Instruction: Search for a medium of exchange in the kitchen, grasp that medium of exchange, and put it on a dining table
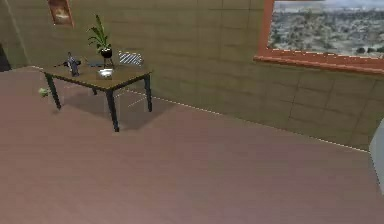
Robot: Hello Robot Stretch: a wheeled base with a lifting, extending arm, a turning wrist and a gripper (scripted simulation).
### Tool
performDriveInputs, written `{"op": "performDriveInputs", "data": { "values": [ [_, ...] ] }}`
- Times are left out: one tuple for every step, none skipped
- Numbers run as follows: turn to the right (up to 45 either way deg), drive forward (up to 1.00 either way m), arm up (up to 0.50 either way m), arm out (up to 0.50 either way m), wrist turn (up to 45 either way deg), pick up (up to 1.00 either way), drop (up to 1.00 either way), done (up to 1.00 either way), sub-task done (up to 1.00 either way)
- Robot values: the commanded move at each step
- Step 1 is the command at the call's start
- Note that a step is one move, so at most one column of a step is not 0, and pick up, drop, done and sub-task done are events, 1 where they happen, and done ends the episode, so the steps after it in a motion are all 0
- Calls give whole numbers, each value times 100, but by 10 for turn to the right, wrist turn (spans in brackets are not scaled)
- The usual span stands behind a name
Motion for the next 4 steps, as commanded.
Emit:
{"op": "performDriveInputs", "data": {
  "values": [
    [450, 0, 0, 0, 0, 0, 0, 0, 0],
    [270, 0, 0, 0, 0, 0, 0, 0, 0],
    [0, 15, 0, 0, 0, 0, 0, 0, 0],
    [-450, 0, 0, 0, 0, 0, 0, 0, 0]
  ]
}}
